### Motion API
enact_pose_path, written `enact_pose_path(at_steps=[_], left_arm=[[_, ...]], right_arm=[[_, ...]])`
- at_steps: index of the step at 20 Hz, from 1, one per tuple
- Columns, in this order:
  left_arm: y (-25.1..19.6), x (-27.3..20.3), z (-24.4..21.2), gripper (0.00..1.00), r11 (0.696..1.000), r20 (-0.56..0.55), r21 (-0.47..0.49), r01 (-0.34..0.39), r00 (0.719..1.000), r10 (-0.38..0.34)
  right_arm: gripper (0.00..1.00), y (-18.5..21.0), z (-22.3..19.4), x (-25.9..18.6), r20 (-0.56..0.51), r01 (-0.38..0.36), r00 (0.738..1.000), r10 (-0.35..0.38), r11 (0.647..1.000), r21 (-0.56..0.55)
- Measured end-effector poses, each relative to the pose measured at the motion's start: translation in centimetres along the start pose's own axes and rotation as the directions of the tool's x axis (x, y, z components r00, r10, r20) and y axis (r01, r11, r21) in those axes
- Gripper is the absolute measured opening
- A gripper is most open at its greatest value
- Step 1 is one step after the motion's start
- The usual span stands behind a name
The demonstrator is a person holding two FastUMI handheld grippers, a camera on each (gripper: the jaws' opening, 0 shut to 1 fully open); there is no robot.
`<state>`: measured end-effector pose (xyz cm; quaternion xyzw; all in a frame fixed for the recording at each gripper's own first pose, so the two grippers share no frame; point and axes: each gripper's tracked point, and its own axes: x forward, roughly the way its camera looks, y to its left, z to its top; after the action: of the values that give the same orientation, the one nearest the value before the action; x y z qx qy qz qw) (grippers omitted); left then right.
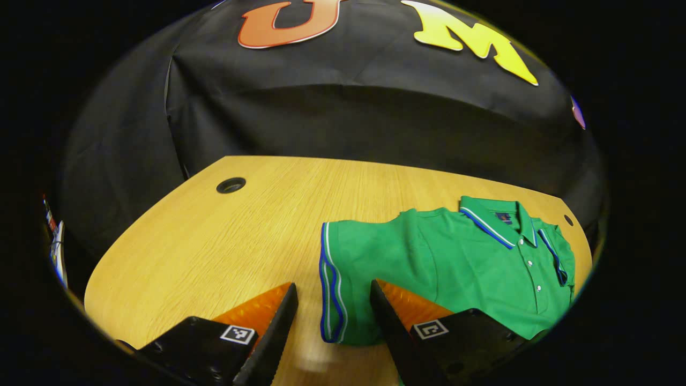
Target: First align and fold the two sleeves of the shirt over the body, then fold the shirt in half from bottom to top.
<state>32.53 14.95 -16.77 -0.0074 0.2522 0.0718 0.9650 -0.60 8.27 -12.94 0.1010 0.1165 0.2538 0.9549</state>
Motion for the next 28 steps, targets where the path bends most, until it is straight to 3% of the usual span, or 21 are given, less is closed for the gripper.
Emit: enact_pose_path(at_steps=[2, 3, 4, 5, 6, 7, 9, 11, 16, 19, 20, 21, 22, 23, 24, 25, 28], left_arm=[[-0.5, 0.6, -0.1, 0.81, 0.998, -0.033, -0.061, 0.027, 0.999, -0.029], [-0.4, 0.7, 0.3, 0.67, 0.998, -0.018, -0.065, 0.022, 1.0, -0.023], [-0.6, 1.1, 0.1, 0.65, 0.998, -0.024, -0.063, 0.029, 0.999, -0.031], [-0.5, 0.8, -0.2, 0.49, 0.999, -0.035, -0.05, 0.016, 0.999, -0.018], [-0.2, 1.1, -0.2, 0.43, 0.999, -0.04, -0.039, 0.005, 0.999, -0.007], [-0.2, 1.0, -0.1, 0.3, 0.999, -0.041, -0.037, 0.001, 0.999, -0.002], [0.1, 0.7, -0.3, 0.14, 0.999, -0.059, -0.02, -0.03, 0.998, 0.029], [-0.1, 0.1, -0.2, 0.1, 0.998, -0.073, 0.025, -0.066, 0.995, 0.068], [-2.5, -1.0, 2.3, 0.1, 0.992, -0.014, 0.093, -0.085, 0.996, 0.087], [-5.3, -1.9, 3.1, 0.1, 0.991, 0.016, 0.114, -0.069, 0.998, 0.068], [-7.3, -2.3, 3.5, 0.1, 0.993, 0.033, 0.111, -0.029, 0.999, 0.026], [-9.9, -3.2, 4.5, 0.13, 0.994, 0.07, 0.103, 0.046, 0.996, -0.054], [-12.8, -4.7, 5.4, 0.25, 0.985, 0.117, 0.082, 0.151, 0.98, -0.16], [-15.3, -6.4, 6.3, 0.5, 0.972, 0.162, 0.063, 0.228, 0.958, -0.236], [-16.6, -7.6, 6.6, 0.75, 0.965, 0.18, 0.054, 0.256, 0.948, -0.261], [-16.8, -8.5, 6.7, 1.0, 0.971, 0.187, 0.065, 0.23, 0.953, -0.238], [-16.4, -11.6, 7.4, 1.0, 0.979, 0.224, 0.144, 0.147, 0.958, -0.177]], right_arm=[[0.96, 0.6, -0.7, 0.1, -0.016, -0.015, 1.0, 0.015, 1.0, -0.001], [0.96, 0.6, -1.1, 0.2, -0.027, -0.017, 1.0, 0.017, 1.0, -0.005], [0.96, 0.6, -1.2, 0.3, -0.033, -0.017, 0.999, 0.016, 1.0, -0.007], [0.95, 0.6, -1.3, 0.3, -0.032, -0.014, 0.999, 0.014, 1.0, -0.005], [0.92, 0.5, -1.2, 0.4, -0.03, -0.013, 0.999, 0.013, 1.0, -0.002], [0.95, 0.4, -1.4, 0.5, -0.033, -0.008, 0.999, 0.008, 1.0, 0.001], [0.96, -0.2, -1.4, 0.6, -0.036, 0.005, 0.999, -0.005, 1.0, 0.009], [0.95, -0.9, -1.5, 0.7, -0.039, 0.029, 0.999, -0.029, 1.0, 0.011], [0.96, -1.7, -2.4, 0.9, -0.067, 0.055, 0.996, -0.053, 0.998, 0.028], [0.95, -1.6, -2.4, 0.7, -0.066, 0.063, 0.996, -0.062, 0.998, 0.019], [0.92, -1.6, -2.3, 0.6, -0.062, 0.065, 0.996, -0.064, 0.998, 0.011], [0.92, -1.6, -2.2, 0.5, -0.057, 0.07, 0.996, -0.07, 0.998, 0.003], [0.95, -1.7, -2.2, 0.3, -0.055, 0.078, 0.995, -0.078, 0.997, -0.004], [0.96, -1.6, -2.3, 0.0, -0.054, 0.086, 0.995, -0.086, 0.996, -0.008], [0.96, -1.6, -2.3, -0.2, -0.055, 0.092, 0.994, -0.092, 0.996, -0.01], [0.96, -1.6, -2.3, -0.4, -0.055, 0.098, 0.994, -0.099, 0.995, -0.01], [0.96, -1.4, -1.8, -1.4, -0.043, 0.112, 0.993, -0.113, 0.994, -0.008]])
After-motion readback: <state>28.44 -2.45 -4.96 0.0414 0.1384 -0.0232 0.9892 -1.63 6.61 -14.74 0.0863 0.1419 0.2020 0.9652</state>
